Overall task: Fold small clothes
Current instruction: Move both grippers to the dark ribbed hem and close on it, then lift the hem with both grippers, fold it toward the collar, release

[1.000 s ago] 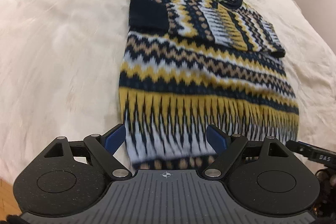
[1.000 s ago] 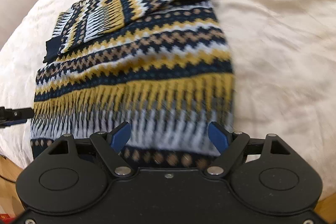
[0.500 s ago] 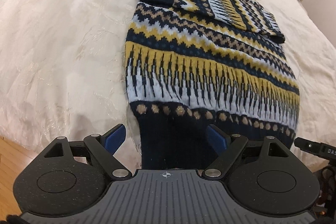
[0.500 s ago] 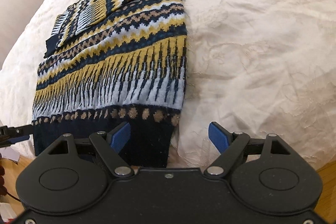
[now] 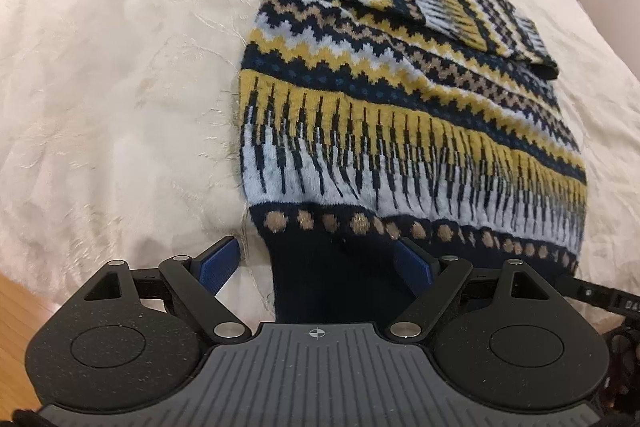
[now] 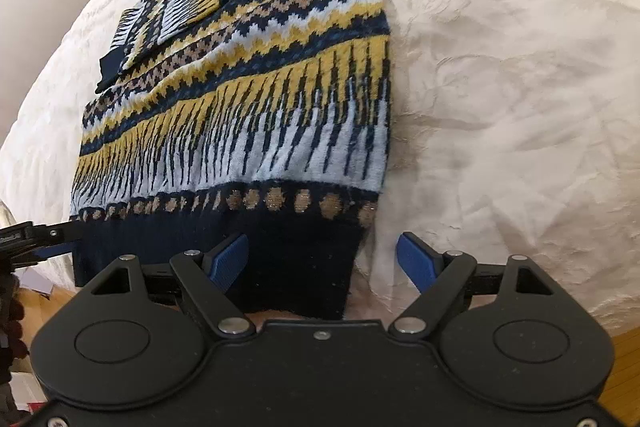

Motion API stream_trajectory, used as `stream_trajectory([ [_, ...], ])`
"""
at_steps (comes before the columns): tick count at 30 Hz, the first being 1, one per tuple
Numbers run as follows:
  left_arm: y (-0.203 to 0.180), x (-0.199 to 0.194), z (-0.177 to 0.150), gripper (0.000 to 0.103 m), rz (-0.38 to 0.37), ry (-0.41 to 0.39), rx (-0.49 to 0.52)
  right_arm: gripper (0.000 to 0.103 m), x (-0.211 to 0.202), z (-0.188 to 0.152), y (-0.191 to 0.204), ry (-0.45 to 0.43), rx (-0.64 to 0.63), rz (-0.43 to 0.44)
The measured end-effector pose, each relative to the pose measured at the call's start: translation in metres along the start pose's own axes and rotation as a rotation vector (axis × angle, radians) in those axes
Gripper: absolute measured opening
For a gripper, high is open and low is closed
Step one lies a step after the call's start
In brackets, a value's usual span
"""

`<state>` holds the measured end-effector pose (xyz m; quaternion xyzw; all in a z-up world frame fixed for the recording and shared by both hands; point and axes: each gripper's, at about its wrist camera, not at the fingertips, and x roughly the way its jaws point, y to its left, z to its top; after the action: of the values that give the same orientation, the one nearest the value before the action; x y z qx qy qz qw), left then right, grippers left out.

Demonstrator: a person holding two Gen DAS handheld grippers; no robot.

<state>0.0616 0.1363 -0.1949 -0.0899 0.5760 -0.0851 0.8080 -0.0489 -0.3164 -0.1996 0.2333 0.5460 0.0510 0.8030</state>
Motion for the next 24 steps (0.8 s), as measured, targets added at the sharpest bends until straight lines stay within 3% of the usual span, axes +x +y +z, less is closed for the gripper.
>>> stream_trajectory([
  [9, 0.006, 0.029, 0.007, 0.090, -0.024, 0.065, -0.007, 0.085, 0.011, 0.004, -0.001, 0.030, 0.076, 0.034],
  [12, 0.007, 0.028, 0.007, 0.089, -0.026, 0.075, -0.020, 0.060, 0.010, 0.004, 0.001, 0.042, 0.074, 0.048],
  [14, 0.007, 0.026, 0.009, 0.081, -0.026, 0.072, -0.017, 0.042, 0.009, 0.004, 0.003, 0.048, 0.058, 0.061],
  [15, 0.008, 0.022, 0.008, 0.067, -0.033, 0.060, -0.023, 0.027, 0.008, 0.004, 0.005, 0.051, 0.048, 0.060],
  [16, 0.010, 0.019, 0.007, 0.051, -0.037, 0.049, -0.033, 0.025, 0.007, 0.004, 0.006, 0.053, 0.038, 0.060],
  [17, 0.012, 0.015, 0.005, 0.043, -0.044, 0.044, -0.041, 0.024, 0.005, 0.004, 0.008, 0.051, 0.031, 0.066],
  [19, 0.016, 0.007, 0.003, 0.019, -0.076, 0.034, -0.063, 0.020, 0.000, 0.006, 0.010, 0.040, 0.023, 0.082],
  [24, 0.024, -0.016, 0.002, 0.010, -0.135, -0.015, -0.101, 0.019, -0.022, 0.009, 0.013, -0.003, 0.015, 0.133],
])
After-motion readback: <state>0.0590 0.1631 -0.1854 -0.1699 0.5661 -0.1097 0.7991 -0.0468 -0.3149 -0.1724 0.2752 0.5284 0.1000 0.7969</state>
